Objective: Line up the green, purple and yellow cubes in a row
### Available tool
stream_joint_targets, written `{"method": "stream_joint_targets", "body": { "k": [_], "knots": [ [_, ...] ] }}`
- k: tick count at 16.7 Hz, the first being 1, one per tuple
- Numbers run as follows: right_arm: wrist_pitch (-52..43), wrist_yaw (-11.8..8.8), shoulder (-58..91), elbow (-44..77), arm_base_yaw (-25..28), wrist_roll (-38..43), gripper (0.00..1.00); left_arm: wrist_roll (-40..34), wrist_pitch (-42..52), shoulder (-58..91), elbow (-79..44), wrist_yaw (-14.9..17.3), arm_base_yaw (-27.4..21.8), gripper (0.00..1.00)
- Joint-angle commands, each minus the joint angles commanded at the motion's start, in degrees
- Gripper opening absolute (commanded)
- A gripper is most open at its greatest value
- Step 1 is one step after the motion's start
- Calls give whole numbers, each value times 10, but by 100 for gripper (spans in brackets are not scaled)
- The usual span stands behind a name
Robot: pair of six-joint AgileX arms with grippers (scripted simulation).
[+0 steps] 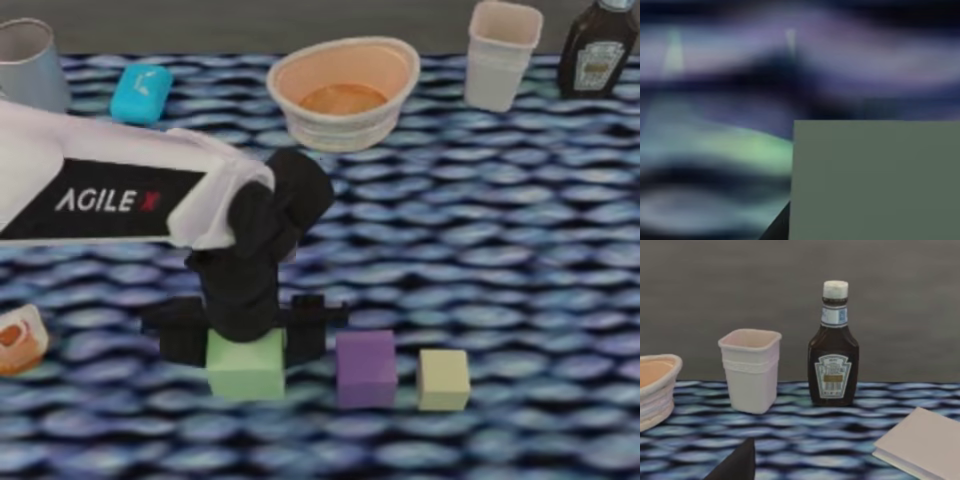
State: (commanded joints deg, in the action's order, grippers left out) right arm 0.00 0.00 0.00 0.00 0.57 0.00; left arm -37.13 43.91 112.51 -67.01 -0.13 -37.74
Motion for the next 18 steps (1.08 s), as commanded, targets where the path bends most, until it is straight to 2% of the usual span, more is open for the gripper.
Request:
{"method": "stream_joint_targets", "body": {
  "k": [5, 18],
  "knots": [
    [0, 0, 0, 0, 0, 0, 100, -1, -10, 5, 7, 0, 0, 0],
    [0, 0, 0, 0, 0, 0, 100, -1, -10, 5, 7, 0, 0, 98]
  ]
}}
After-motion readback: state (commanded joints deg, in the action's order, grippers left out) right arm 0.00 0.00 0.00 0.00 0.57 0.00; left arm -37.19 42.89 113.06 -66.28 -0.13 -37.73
